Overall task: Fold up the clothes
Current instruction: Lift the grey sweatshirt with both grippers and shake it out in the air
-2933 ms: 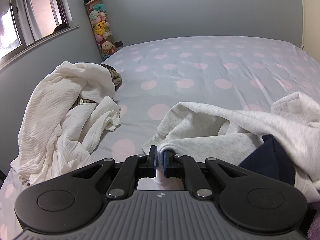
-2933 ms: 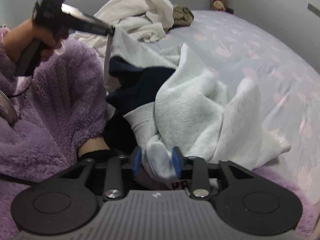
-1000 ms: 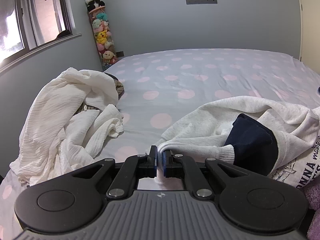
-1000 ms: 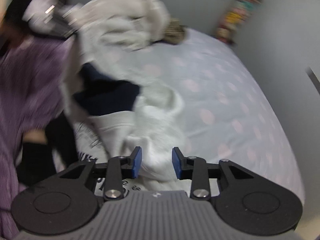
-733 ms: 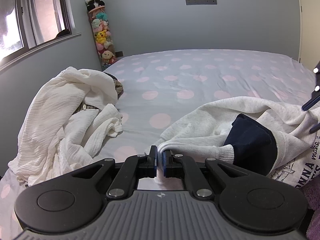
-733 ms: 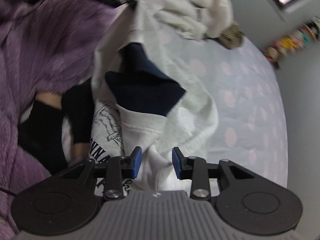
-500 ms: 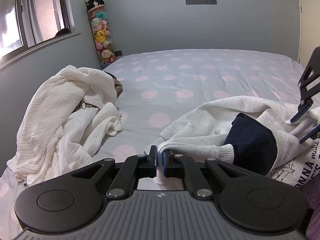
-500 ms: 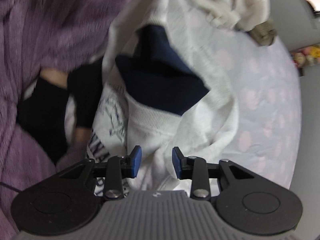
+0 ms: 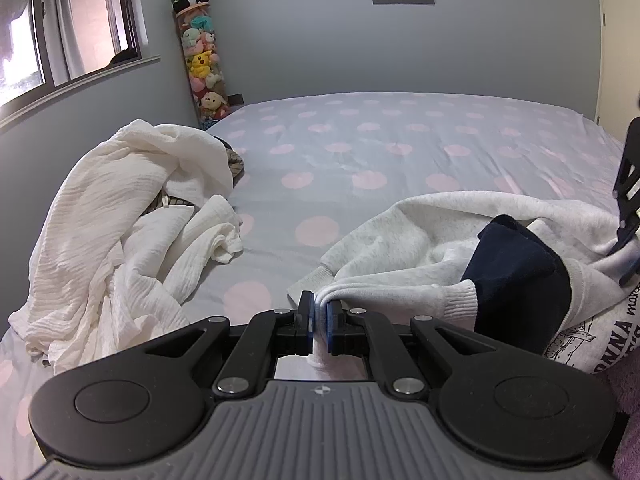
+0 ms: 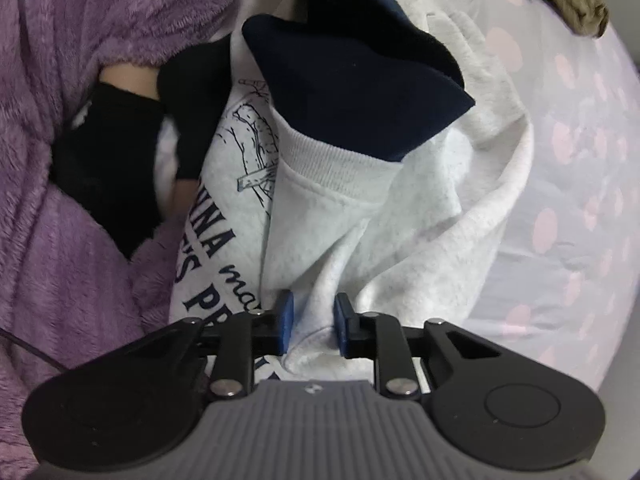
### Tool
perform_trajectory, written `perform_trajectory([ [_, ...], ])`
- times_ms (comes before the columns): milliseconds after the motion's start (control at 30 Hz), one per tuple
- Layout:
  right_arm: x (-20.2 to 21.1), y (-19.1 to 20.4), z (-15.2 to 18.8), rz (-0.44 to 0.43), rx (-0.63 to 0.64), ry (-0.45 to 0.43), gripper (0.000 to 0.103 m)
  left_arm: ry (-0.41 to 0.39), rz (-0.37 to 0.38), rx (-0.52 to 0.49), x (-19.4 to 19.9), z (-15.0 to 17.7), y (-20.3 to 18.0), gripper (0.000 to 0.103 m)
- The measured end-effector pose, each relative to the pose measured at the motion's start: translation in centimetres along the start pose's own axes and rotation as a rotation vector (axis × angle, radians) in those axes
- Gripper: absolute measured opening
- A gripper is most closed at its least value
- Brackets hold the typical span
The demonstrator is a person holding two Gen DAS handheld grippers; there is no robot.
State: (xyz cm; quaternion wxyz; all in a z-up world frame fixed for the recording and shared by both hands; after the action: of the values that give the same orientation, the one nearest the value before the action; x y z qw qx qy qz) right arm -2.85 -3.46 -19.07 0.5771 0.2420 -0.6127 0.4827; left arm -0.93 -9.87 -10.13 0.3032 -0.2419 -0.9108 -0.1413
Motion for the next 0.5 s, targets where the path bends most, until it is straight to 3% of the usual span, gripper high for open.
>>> perform_trajectory([
  [100, 1.4, -1.2, 0.4, 0.142, -0.040, -0.027, 0.018, -0.007, 0.001, 0.003, 0.2, -0.1, -0.1, 0.004],
  [267, 6.6, -8.0, 2.6, 0.514, -0.265, -0.115, 0.015, -0.061, 0.011, 0.008, 1.3, -0.9, -0.6, 0.004],
  [400, 12.3, -12.9, 5.0, 0.771, -0.456, -0.215, 0.014, -0.141, 0.071, 0.012, 3.0, -2.8, -1.8, 0.004],
  [500, 16.2, -14.6, 6.1, 0.904, -0.529, -0.281, 0.015, -0.222, 0.070, -0.006, 4.8, -4.9, -2.3, 0.003],
])
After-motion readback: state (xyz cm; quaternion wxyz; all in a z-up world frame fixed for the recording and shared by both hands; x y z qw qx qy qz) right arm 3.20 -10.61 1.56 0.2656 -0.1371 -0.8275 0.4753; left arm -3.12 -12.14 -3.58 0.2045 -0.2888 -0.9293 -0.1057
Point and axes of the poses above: each gripper's, at about its wrist camera, not at the fingertips, and x roughly against the way its jaws point, y to its left, z to its underside, the point moved 5 cm from there along -x, roughly the way its jaws point, and after that the axes turned 3 degrees about z, right-handed, at the moved point
